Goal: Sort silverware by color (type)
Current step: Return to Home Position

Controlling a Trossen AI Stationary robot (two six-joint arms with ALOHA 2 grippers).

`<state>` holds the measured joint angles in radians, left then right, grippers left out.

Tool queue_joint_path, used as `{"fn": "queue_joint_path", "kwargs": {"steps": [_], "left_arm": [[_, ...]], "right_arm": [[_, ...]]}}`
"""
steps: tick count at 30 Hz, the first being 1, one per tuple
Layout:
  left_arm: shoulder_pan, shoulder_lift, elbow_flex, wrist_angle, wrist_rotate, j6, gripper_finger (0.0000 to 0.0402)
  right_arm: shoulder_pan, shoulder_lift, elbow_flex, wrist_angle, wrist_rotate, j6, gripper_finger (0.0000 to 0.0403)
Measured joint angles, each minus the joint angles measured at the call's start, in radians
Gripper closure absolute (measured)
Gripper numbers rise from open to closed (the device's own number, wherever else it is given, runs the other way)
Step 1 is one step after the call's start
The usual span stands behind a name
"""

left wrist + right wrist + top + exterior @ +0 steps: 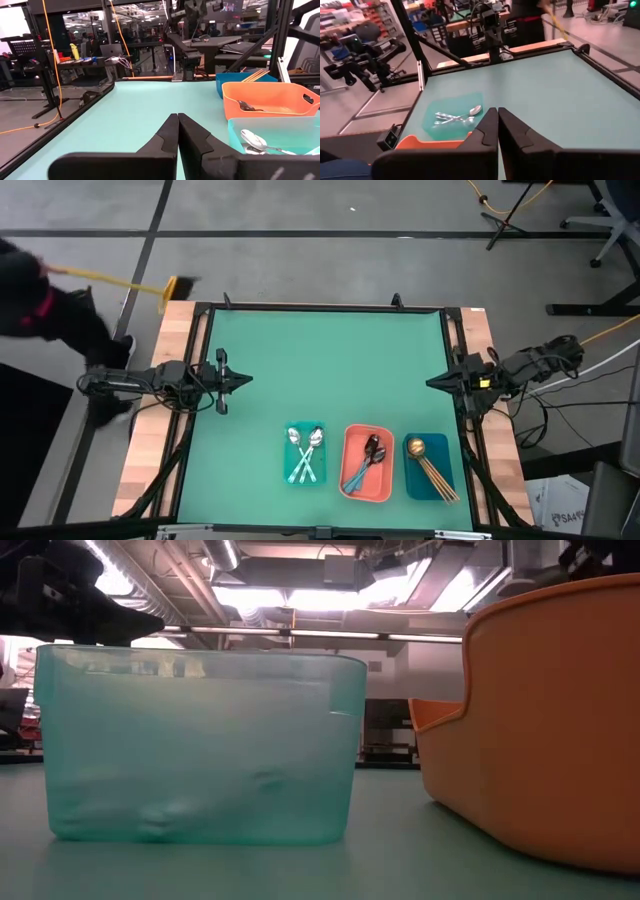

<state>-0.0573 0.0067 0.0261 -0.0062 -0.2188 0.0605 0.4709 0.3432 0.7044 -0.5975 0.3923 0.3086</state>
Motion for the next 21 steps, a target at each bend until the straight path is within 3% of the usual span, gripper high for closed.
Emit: {"fn": "queue_joint_path", "kwargs": {"steps": [9, 15, 21], "left_arm": [[0.0, 0.0, 0.0, 0.0, 0.0, 0.0, 0.0401], [0.0, 0.0, 0.0, 0.0, 0.0, 0.0, 0.0401], [0.0, 0.0, 0.0, 0.0, 0.0, 0.0, 0.0401]], "right_arm": [[0.0, -0.117, -0.194, 0.146, -0.028, -0.055, 0.0402], [0.0, -0.132, -0.314, 0.313, -0.079, -0.164, 0.0402], [0.0, -0.132, -0.391, 0.37, -0.098, -0.184, 0.0402]]}}
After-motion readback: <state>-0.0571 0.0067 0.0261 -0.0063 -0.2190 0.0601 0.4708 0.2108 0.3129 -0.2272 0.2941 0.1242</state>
